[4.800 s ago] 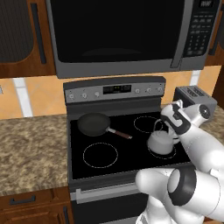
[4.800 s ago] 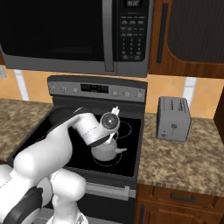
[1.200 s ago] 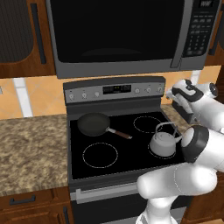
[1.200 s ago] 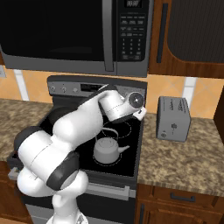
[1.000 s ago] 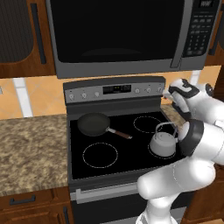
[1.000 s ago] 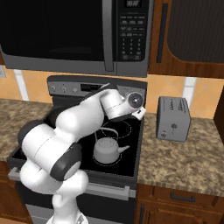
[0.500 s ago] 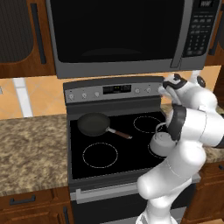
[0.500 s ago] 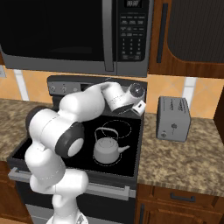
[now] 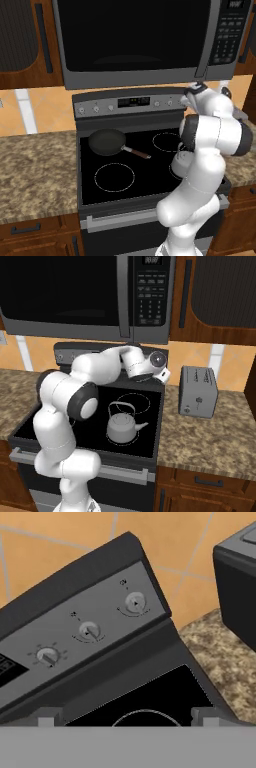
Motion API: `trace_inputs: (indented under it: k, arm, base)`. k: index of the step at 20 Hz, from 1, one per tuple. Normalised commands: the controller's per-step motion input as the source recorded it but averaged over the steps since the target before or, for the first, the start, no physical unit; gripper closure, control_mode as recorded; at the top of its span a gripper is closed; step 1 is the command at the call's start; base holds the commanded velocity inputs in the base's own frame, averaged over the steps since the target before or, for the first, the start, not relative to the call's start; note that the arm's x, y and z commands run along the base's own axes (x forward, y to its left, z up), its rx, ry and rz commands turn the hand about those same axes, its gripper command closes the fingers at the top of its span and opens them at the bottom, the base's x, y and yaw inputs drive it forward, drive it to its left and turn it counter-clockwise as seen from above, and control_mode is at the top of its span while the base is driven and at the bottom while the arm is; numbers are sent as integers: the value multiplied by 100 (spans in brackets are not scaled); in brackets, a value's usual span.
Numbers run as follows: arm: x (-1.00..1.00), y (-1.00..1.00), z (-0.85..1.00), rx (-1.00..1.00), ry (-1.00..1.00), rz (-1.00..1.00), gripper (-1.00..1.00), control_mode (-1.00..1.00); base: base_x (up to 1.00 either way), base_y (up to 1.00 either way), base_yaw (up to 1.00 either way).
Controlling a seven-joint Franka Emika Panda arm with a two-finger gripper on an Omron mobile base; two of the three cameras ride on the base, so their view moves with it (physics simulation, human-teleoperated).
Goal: Pick the kettle from the counter and place it on a stove burner. Then turn the burner on.
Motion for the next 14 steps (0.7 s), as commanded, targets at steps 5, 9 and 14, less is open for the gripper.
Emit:
trace_inputs:
  k: [5,9,14]
  arm:
    - [54,-33,-1,-1,-11,0,-100,-100]
    - [42,-12,0,0,0,0,-100,-100]
    - [5,0,-1,0,0,0,-100,-100]
  base:
    - [0,0,0]
    - [0,0,0]
    - [0,0,0]
